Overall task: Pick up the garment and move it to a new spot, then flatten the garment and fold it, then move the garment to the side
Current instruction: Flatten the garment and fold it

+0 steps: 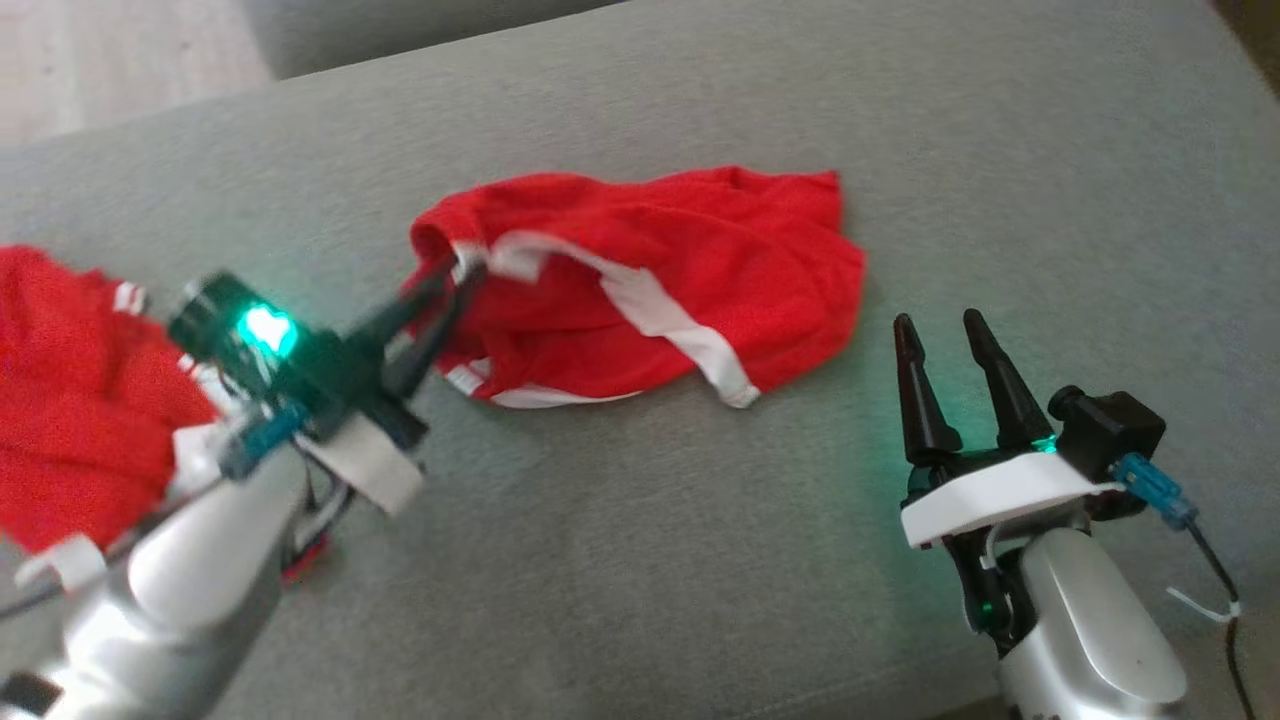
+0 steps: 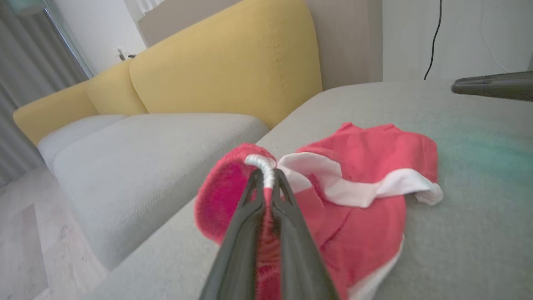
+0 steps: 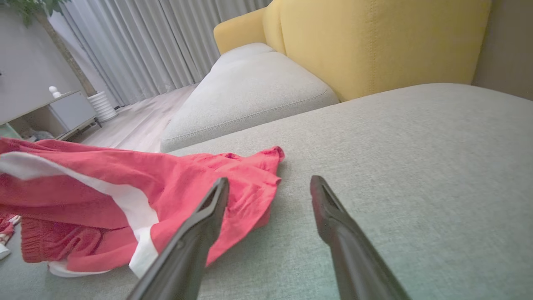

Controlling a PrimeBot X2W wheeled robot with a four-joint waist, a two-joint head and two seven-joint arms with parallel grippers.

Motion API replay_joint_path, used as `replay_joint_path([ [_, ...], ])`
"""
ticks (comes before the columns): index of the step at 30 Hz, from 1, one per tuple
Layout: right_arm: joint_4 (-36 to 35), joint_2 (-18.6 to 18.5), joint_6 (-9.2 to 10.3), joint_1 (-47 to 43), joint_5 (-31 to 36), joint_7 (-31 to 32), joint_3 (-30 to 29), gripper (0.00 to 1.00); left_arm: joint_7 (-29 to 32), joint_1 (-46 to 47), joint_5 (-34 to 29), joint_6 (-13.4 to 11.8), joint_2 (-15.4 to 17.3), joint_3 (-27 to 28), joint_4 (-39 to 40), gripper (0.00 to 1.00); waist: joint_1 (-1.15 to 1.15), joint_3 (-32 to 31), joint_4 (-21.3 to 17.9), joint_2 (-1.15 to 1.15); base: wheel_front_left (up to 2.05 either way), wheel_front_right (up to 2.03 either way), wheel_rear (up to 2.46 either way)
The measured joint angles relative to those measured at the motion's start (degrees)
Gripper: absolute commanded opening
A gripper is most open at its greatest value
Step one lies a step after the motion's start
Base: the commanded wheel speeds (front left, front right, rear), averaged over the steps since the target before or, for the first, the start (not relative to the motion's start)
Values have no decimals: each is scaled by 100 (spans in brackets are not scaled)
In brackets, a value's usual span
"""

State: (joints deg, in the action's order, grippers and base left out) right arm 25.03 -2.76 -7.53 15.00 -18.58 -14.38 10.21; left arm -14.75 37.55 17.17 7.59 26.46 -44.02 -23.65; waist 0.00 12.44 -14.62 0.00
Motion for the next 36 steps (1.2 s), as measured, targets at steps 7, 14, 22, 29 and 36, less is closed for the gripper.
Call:
replay_joint_path([
  [7, 175, 0, 0, 70, 267, 0, -129, 100, 0, -527, -2, -56, -187, 52, 57, 67, 0, -26, 444, 0, 0, 0, 0],
  [14, 201, -1, 0, 122, 398, 0, -180, 100, 2, -742, 60, -539, -675, 862, 134, 100, 1, -155, 673, 0, 0, 0, 0],
  [22, 109, -2, 0, 51, 415, 0, -328, 100, 2, -1258, -3, -769, -989, 1494, 899, 100, 1, -224, 814, 0, 0, 0, 0],
  [29, 66, 1, 0, -286, 546, 0, -456, 100, 2, -2155, -197, -862, -1299, 1758, 1427, 100, 1, -317, 1017, 0, 0, 0, 0],
  [36, 271, 1, 0, -396, 851, 31, -271, 100, 3, -2595, -323, -833, -1641, 1831, 1551, 100, 1, -327, 1246, 0, 0, 0, 0],
])
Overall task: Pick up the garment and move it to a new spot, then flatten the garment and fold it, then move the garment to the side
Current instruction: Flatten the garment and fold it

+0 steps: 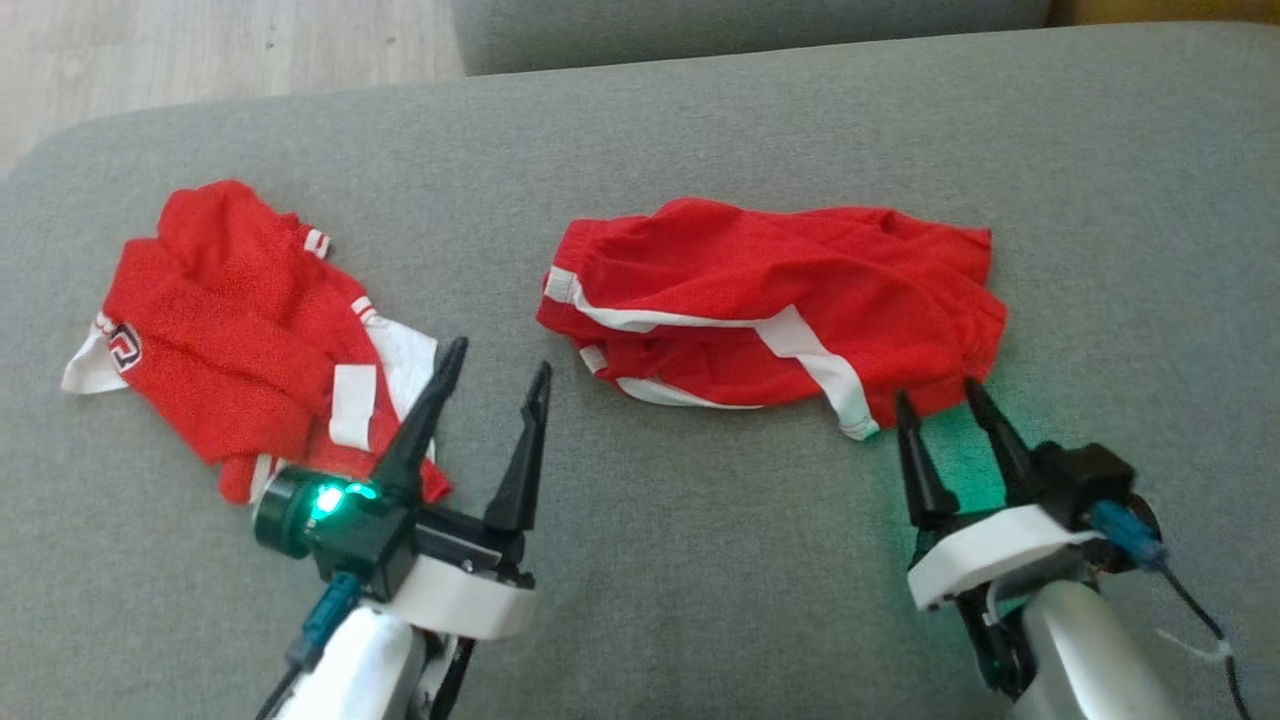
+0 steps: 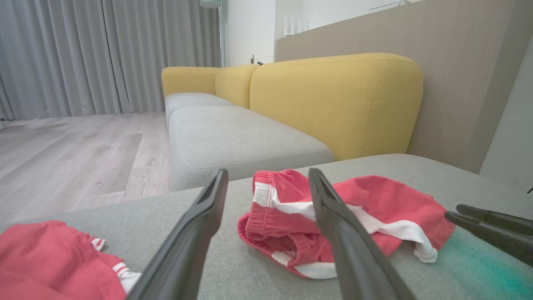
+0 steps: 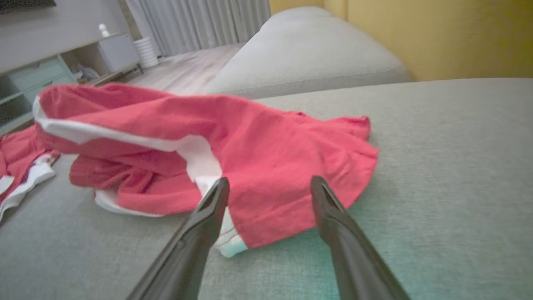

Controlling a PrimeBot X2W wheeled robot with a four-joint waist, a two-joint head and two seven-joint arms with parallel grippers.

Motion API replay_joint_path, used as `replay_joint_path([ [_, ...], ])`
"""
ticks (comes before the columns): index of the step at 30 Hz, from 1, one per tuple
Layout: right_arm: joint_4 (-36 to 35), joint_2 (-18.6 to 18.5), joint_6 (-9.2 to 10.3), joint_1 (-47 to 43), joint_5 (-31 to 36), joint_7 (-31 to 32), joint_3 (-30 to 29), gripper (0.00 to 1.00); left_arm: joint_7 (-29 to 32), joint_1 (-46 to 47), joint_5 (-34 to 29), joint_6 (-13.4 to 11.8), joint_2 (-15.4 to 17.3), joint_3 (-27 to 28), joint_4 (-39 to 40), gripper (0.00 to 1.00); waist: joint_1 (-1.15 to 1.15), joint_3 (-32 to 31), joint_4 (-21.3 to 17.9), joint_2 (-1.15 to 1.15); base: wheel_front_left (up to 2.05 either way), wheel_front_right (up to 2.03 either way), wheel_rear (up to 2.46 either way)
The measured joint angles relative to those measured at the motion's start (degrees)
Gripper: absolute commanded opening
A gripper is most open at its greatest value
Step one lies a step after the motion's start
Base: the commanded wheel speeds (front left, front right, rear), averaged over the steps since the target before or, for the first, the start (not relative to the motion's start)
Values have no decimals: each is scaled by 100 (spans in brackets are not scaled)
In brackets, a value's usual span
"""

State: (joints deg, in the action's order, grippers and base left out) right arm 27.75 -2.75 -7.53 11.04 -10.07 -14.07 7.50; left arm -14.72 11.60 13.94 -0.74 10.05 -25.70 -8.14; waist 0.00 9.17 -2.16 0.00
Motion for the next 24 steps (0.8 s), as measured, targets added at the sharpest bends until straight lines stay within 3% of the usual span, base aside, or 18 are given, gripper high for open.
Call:
replay_joint_path([
  [8, 361, -4, 0, 147, 799, 678, 278, 100, 0, -22, -181, 233, -232, 157, -96, 100, 0, 60, 188, 0, 0, 0, 0],
  [18, 385, -3, 0, 166, 1267, 910, 349, 100, 0, -19, -324, 387, -374, 360, -194, 100, -1, 134, 236, 0, 0, 0, 0],
  [19, 398, -3, 0, 172, 1287, 925, 336, 95, 0, -19, -341, 410, -383, 369, -194, 100, 0, 141, 230, 0, 0, 0, 0],
  [20, 423, -3, 0, 191, 1330, 940, 321, 61, 0, -19, -341, 428, -396, 380, -197, 100, 0, 146, 221, 0, 0, 0, 0],
  [21, 439, -2, 0, 219, 1378, 957, 303, 0, 0, -19, -341, 428, -408, 394, -200, 100, -1, 145, 206, 0, 0, 0, 0],
  [24, 438, -1, 0, 271, 1418, 958, 205, 0, 0, -21, -343, 436, -452, 511, -222, 100, 0, 123, 139, 0, 0, 0, 0],
])
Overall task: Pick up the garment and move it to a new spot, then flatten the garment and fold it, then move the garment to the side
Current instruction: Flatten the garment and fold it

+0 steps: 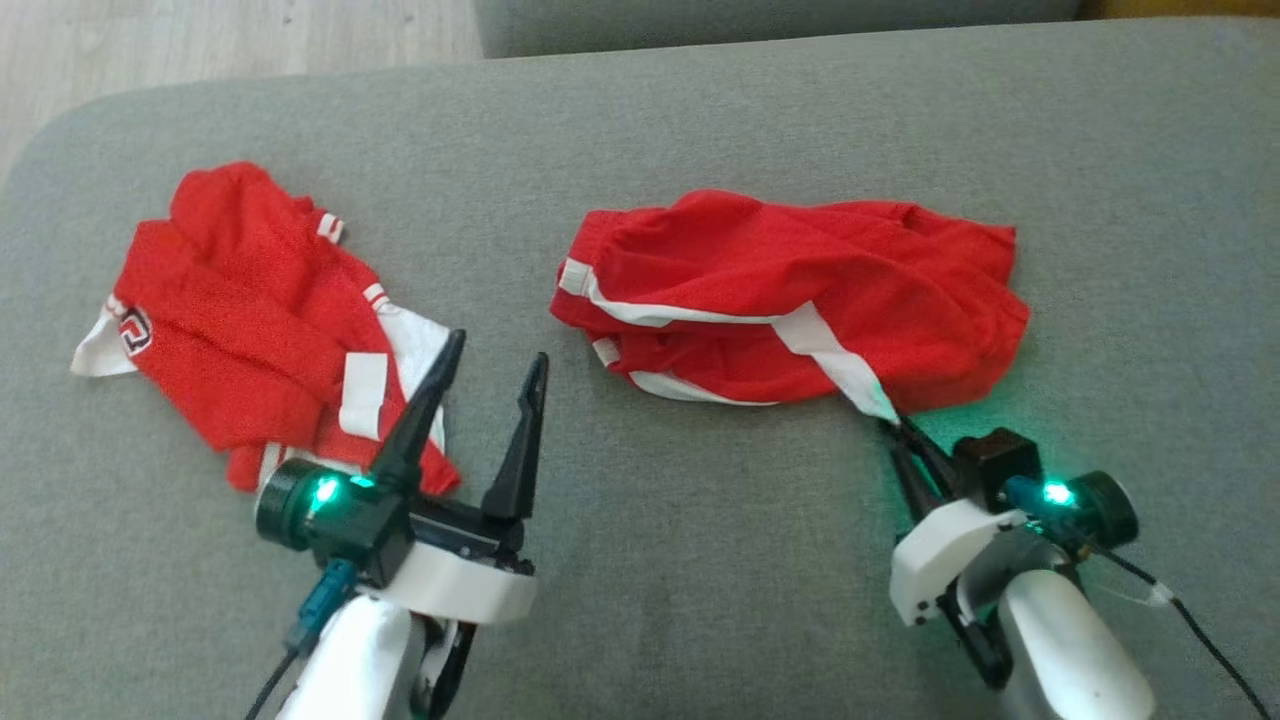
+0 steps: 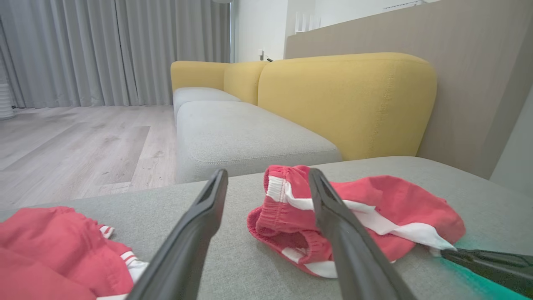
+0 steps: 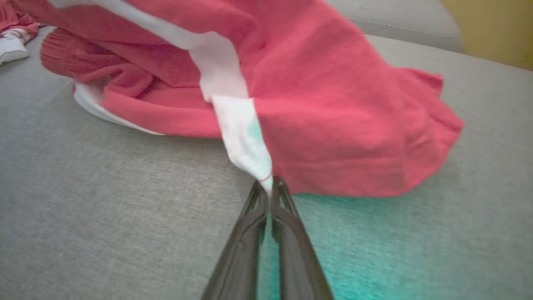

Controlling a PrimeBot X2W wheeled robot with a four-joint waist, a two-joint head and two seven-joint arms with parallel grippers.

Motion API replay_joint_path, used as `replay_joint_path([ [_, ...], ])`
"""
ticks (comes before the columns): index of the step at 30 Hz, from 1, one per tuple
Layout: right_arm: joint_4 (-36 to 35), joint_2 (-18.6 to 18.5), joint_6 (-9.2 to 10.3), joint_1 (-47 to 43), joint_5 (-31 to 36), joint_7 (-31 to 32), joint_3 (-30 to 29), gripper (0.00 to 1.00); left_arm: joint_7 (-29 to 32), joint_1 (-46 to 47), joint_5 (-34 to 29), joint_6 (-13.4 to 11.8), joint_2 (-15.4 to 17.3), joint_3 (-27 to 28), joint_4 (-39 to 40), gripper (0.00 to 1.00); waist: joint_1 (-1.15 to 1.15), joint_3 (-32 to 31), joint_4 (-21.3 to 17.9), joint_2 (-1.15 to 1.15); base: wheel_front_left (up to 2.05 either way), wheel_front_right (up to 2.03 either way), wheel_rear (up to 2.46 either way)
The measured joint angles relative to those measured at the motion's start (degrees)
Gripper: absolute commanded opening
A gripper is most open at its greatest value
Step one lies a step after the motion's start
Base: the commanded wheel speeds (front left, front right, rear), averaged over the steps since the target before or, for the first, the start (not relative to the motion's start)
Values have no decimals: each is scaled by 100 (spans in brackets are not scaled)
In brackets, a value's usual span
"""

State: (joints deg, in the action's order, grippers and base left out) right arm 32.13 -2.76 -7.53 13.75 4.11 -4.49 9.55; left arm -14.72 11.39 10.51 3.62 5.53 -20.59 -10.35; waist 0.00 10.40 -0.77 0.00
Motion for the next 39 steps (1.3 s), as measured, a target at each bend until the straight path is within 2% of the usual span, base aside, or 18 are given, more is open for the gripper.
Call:
replay_joint_path([
  [11, -323, 0, 0, -251, 156, 16, -839, 0, 0, -5, -94, 119, -54, 194, -48, 100, 0, -191, -407, 0, 0, 0, 0],
  [22, -591, 3, 0, -511, 250, 105, -992, 0, 0, -8, -160, 205, -111, 185, -167, 100, 0, -274, -665, 0, 0, 0, 0],
  [23, -611, 3, 0, -513, 252, 105, -1000, 41, 0, -9, -167, 224, -112, 185, -182, 100, 0, -270, -672, 0, 0, 0, 0],
  [24, -644, 7, 0, -514, 271, 105, -1029, 100, 0, -9, -185, 229, -114, 181, -202, 100, -1, -268, -679, 0, 0, 0, 0],
  [33, -1162, 13, 0, -797, 258, -16, -1594, 100, 0, -22, -202, 252, -116, 189, -332, 100, 0, -307, -745, 0, 0, 0, 0],
  [36, -1386, 13, 0, -820, -183, -416, -1752, 100, 0, -22, -201, 293, -125, 192, -388, 100, 0, -313, -754, 0, 0, 0, 0],
  [39, -1464, 13, 0, -819, -681, -743, -1645, 100, 0, -22, -201, 294, -138, 193, -425, 100, 0, -300, -749, 0, 0, 0, 0],
])
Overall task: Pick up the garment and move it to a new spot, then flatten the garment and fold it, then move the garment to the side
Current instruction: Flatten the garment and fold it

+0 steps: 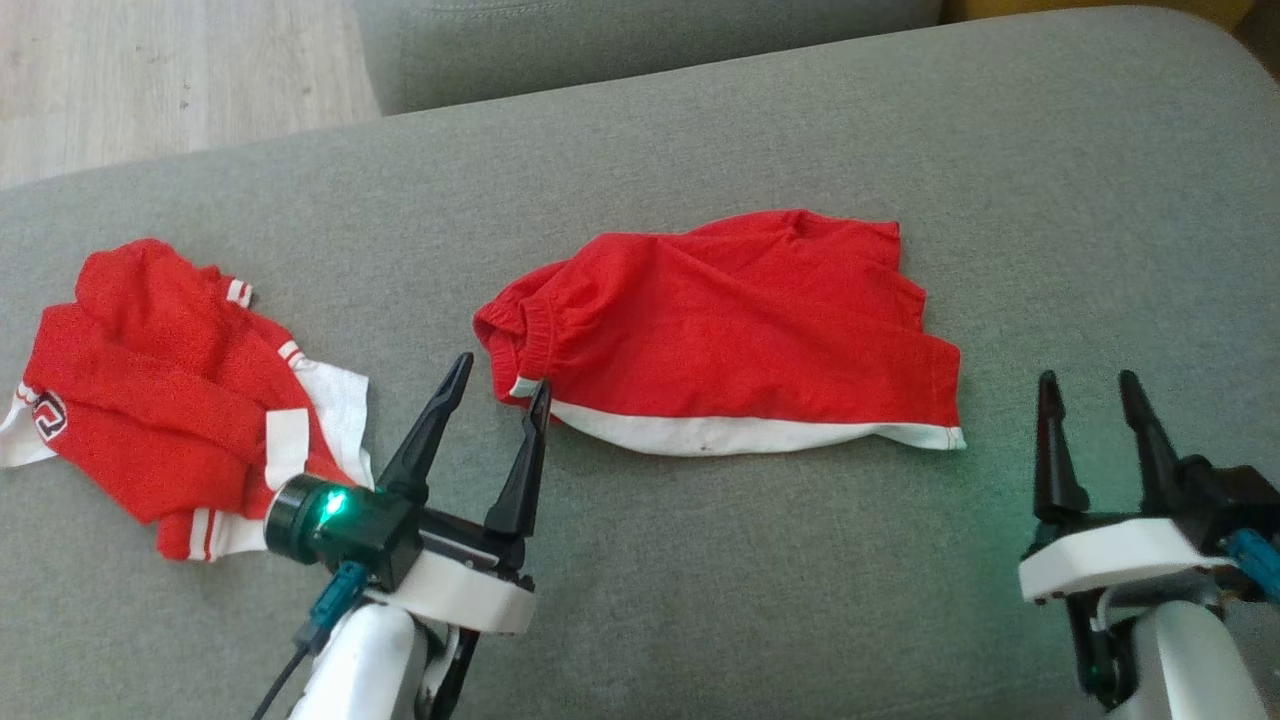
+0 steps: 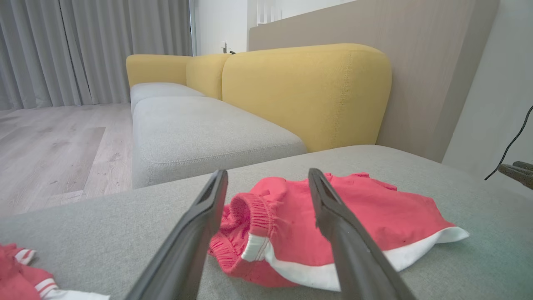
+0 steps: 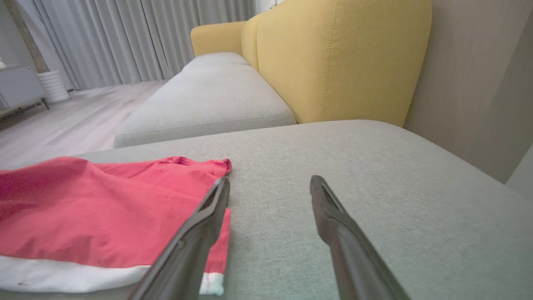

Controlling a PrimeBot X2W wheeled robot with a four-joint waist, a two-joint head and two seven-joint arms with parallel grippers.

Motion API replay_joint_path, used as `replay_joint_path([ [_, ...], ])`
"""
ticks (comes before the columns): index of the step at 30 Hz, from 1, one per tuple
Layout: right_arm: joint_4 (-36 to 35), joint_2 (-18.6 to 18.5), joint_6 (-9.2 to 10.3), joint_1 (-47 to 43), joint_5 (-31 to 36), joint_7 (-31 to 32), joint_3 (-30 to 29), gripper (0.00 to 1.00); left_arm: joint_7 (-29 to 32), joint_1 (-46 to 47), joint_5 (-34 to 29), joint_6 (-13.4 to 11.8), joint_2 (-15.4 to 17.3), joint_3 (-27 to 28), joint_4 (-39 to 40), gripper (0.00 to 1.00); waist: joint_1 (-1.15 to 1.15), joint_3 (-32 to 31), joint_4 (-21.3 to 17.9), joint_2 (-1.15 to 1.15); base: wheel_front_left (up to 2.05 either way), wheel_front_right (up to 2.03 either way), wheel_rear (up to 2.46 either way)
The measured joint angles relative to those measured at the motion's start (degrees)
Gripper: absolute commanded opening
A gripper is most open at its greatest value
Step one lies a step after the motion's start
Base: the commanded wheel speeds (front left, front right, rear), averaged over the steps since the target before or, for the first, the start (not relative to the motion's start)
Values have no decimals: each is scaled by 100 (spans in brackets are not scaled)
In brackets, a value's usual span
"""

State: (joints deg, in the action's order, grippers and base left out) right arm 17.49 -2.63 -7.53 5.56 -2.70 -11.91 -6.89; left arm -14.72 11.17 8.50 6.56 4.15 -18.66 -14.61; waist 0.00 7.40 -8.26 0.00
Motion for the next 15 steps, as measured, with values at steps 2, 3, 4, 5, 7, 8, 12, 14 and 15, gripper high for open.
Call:
replay_joint_path([
  [2, 2, 2, 0, 0, -255, -111, 148, 100, 0, 1, 1, 2, -8, -2, -46, 100, 0, 19, 9, 0, 0, 0, 0],
  [3, 1, 4, 0, 1, -354, -146, 203, 100, 0, 2, 0, 5, -12, -3, -81, 100, 0, 35, 15, 0, 0, 0, 0],
  [4, 13, 4, 0, 1, -483, -190, 258, 100, 0, 9, 0, 7, -15, -16, -189, 100, 0, 65, 30, 0, 0, 0, 0],
  [5, 34, 4, 0, 2, -497, -210, 271, 100, 0, 13, 0, 8, -11, -34, -247, 100, 0, 78, 38, 0, 0, 0, 0],
  [7, 94, 4, 0, 3, -548, -230, 297, 100, 13, 35, -1, 47, 34, -152, -439, 100, 0, 106, 52, 0, 0, 0, 0],
  [8, 130, 4, 0, 3, -548, -230, 305, 100, 71, 52, -26, 52, 69, -243, -558, 100, 0, 120, 59, 0, 0, 0, 0],
  [12, 140, 4, 0, 16, -589, -230, 323, 100, 233, 150, -81, 58, 175, -531, -783, 100, 0, 177, 67, 0, 0, 0, 0],
  [14, 115, 4, 0, 47, -590, -230, 325, 100, 353, 293, -73, 87, 278, -656, -888, 100, -1, 218, 64, 0, 0, 0, 0],
  [15, 99, 4, 0, 75, -592, -230, 328, 100, 421, 373, -64, 98, 342, -735, -929, 100, -1, 238, 61, 0, 0, 0, 0],
])
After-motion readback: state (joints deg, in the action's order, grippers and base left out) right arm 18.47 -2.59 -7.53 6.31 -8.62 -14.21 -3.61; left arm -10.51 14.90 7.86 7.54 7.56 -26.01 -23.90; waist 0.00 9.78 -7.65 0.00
